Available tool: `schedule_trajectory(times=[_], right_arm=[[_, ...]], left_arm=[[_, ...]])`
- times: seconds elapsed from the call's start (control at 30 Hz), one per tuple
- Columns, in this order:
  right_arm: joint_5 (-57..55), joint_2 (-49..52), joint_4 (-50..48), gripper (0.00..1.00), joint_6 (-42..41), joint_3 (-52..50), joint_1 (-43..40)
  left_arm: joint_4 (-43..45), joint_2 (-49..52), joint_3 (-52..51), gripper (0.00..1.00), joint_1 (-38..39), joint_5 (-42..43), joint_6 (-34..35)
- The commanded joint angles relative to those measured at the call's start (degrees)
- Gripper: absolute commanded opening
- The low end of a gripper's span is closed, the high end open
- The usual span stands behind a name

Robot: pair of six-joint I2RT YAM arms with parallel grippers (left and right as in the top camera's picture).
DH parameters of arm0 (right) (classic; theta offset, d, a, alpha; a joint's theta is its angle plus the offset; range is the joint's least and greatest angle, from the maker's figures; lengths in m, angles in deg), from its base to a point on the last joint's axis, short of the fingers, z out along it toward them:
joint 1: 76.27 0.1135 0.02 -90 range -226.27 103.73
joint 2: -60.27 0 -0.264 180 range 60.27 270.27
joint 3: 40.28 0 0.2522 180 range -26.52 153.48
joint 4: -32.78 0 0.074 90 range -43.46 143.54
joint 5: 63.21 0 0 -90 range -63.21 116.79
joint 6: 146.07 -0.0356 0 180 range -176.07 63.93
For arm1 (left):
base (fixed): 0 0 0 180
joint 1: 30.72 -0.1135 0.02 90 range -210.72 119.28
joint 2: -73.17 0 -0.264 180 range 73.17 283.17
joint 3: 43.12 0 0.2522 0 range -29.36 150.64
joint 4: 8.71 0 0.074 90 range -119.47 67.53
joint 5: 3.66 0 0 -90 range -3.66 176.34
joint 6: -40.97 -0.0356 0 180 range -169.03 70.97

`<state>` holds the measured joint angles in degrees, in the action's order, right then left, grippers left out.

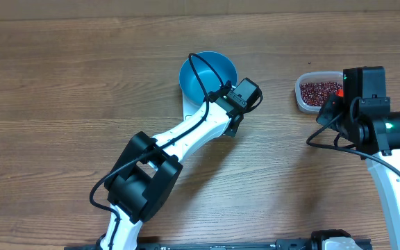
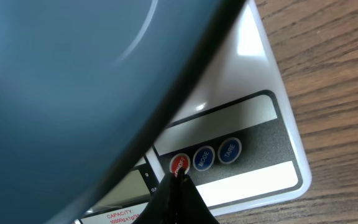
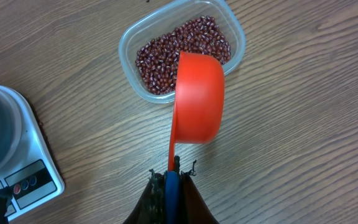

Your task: Scoop item into bowl and weigh 150g on scale

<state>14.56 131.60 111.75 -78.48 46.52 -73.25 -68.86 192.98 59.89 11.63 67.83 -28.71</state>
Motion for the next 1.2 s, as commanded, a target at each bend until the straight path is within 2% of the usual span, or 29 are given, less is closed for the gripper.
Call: schedule_trajectory(times=[0.0, 0.8, 1.17], right_arm=[[-0.11, -0.04, -0.37, 0.04, 0.00, 1.62, -0.26], [-0.11, -0.04, -0.15, 0.04, 0.02, 1.62, -0.26], [-0.09, -0.04, -0.15, 0.04, 0.00, 1.62, -0.26]], left_arm=[[0.68, 0.83, 0.79, 0.04, -0.13, -0.96, -1.07], [2.97, 0.85, -0.35, 0.04, -0.44, -1.22, -1.05], [5.09, 0.85, -2.75, 0.04, -0.48, -4.17, -1.07]])
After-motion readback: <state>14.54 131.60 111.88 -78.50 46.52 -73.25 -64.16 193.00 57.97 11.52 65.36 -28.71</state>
